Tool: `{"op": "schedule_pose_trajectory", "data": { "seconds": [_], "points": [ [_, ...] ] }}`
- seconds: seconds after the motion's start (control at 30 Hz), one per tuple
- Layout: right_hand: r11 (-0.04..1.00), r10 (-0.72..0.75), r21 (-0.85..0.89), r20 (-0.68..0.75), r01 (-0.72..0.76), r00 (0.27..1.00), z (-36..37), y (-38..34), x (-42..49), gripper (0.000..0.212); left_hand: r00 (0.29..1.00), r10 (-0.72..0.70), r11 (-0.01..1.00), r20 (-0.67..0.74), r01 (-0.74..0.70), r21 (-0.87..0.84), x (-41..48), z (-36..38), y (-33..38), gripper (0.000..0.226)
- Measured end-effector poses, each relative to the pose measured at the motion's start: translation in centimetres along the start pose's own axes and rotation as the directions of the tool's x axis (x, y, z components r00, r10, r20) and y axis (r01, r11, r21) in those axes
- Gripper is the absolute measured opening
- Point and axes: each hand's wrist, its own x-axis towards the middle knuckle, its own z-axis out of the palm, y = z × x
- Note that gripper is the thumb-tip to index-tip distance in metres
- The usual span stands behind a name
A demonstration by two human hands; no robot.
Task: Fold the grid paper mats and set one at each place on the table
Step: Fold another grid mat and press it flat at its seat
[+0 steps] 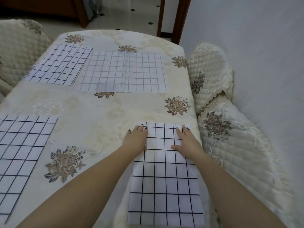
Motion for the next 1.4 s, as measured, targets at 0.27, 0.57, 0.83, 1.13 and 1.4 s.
{"op": "schedule_pose_trajectory", "data": {
  "seconds": [0.27, 0.57, 0.83, 1.13, 1.4],
  "points": [
    [0.998, -0.012, 0.058, -0.105, 0.018, 0.994, 0.4, -3.1, -2.9, 0.076, 0.995, -0.022, 0.978, -0.096, 0.001, -0.209, -3.5, -1.3, 1.4, 0.08],
    [0.976, -0.214, -0.046, 0.026, 0.215, 0.976, 7.2, -6.3, -10.4, 0.074, 0.994, 0.059, 0.996, 0.093, -0.053, -0.067, -10.5, 2.2, 3.1, 0.1],
    [0.968, -0.197, -0.14, 0.1, 0.21, 0.975, 7.5, -5.5, -10.8, 0.1, 0.976, 0.044, 0.992, 0.211, -0.068, 0.109, -11.5, 2.9, 3.2, 0.131],
    [0.983, -0.074, -0.157, 0.149, 0.097, 0.986, 4.5, 1.5, -12.8, 0.116, 0.973, 0.081, 0.984, 0.215, -0.113, 0.137, -11.9, 2.8, 2.5, 0.135],
    [0.993, -0.084, -0.08, -0.026, 0.082, 0.996, 5.5, -2.8, -15.5, 0.085, 0.995, 0.069, 0.993, 0.077, -0.076, 0.093, -14.8, 2.8, 4.6, 0.117]
  ]
}}
